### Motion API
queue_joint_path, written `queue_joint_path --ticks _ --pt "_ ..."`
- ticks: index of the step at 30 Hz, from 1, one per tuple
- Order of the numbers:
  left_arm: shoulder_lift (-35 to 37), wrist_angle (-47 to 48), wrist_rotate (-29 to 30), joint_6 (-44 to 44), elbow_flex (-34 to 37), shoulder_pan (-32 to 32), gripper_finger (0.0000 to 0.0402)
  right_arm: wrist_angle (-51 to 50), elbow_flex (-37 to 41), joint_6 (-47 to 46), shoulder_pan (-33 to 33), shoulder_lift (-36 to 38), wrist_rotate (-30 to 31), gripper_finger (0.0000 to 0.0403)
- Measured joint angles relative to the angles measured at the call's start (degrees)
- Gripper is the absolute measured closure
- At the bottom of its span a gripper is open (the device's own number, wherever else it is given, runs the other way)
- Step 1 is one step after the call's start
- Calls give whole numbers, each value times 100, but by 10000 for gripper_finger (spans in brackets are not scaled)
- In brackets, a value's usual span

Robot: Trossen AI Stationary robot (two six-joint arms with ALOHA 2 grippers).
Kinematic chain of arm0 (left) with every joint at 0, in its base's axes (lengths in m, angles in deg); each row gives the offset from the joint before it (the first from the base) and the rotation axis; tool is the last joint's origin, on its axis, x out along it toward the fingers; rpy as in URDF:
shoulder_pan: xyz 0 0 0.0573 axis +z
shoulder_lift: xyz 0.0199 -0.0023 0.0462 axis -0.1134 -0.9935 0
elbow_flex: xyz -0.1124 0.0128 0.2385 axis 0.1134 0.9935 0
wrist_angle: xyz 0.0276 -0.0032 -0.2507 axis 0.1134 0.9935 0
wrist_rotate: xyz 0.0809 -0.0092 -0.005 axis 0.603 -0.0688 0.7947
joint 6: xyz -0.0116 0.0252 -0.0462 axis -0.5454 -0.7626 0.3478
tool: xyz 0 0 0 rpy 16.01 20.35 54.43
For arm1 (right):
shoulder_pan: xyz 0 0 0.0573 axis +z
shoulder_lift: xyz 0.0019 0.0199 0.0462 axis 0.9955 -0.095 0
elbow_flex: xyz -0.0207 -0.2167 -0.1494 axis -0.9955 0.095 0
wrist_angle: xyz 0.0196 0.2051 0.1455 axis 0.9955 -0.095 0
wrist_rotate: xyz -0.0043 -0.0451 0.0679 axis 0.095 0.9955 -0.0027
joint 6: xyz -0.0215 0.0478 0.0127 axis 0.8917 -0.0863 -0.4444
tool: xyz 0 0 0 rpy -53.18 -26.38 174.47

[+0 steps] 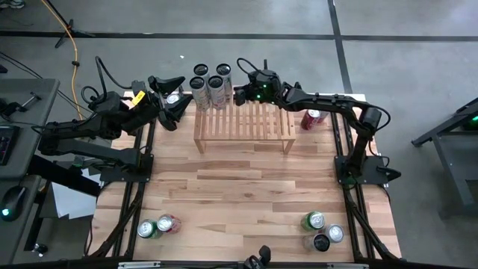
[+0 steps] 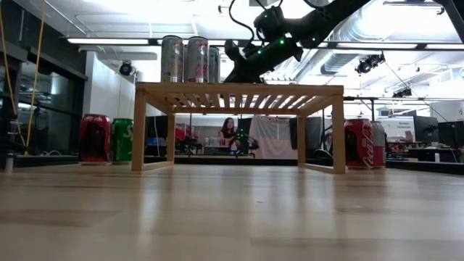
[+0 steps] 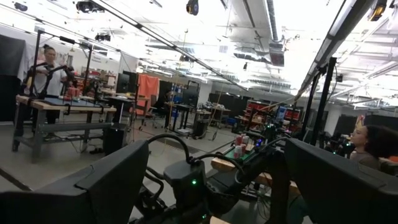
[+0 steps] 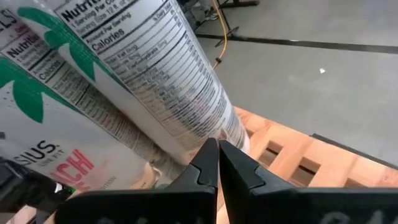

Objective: Place canned beverage on shelf
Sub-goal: Put the top white pink soda can on the shelf aligned with other white pink soda can

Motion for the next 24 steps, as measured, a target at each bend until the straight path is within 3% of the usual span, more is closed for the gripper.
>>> queue_joint_path --ticks 24 --pt "0 1 -4 2 0 0 35 506 0 -366 40 -407 92 403"
